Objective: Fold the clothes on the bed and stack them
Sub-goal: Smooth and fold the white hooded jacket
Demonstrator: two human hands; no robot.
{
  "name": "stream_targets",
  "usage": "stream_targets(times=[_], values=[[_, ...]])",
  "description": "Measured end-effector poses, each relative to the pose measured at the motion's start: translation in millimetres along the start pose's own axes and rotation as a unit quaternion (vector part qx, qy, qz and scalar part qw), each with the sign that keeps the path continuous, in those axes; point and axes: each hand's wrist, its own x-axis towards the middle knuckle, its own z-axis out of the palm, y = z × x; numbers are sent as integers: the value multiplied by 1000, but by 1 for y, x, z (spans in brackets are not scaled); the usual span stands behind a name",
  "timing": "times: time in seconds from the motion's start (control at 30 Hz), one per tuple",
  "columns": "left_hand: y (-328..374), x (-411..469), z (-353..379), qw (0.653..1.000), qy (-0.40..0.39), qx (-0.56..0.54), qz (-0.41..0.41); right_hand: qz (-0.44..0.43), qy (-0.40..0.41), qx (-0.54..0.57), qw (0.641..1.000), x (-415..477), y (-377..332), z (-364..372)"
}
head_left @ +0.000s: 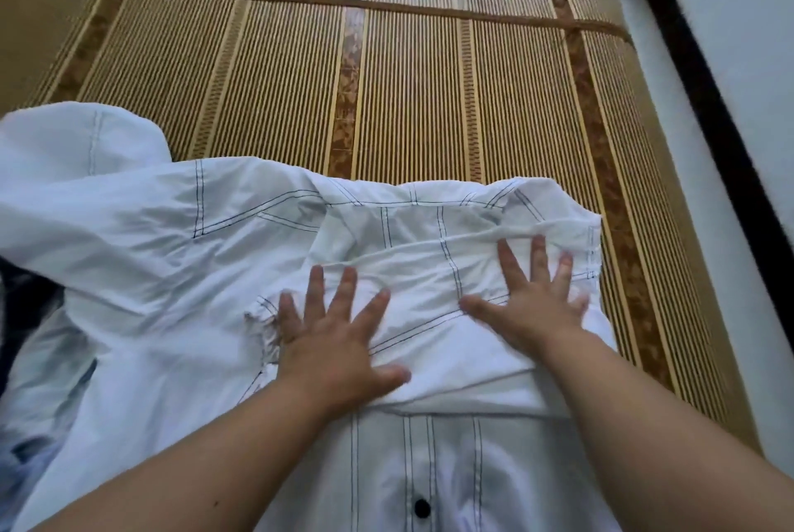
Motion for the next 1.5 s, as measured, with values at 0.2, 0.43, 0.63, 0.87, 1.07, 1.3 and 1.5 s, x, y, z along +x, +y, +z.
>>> stream_targets(times=[0.2,0.43,0.63,0.87,1.07,1.3,1.5], values=[[-33,8,14,999,13,42,-16,-28,-16,36,999,-18,-3,7],[-49,17,12,999,-36,13,15,-8,-4,-20,1000,-79,20,62],[-48,7,-17,994,-55,-96,11,18,-12,29,999,-86,-20,42],[-128,-42,-62,979,100,-155,-85,-204,30,91,974,-95,-180,11],[-236,-36,-97,969,102,-97,-204,-386,29,62,920,-70,-335,-26],[-273,-30,-116,883,202,-364,-216,-355,-76,-167,917,-40,-449,-42],[-233,-50,-103,799,255,-485,-248,-351,-185,174,901,-41,-410,-80]])
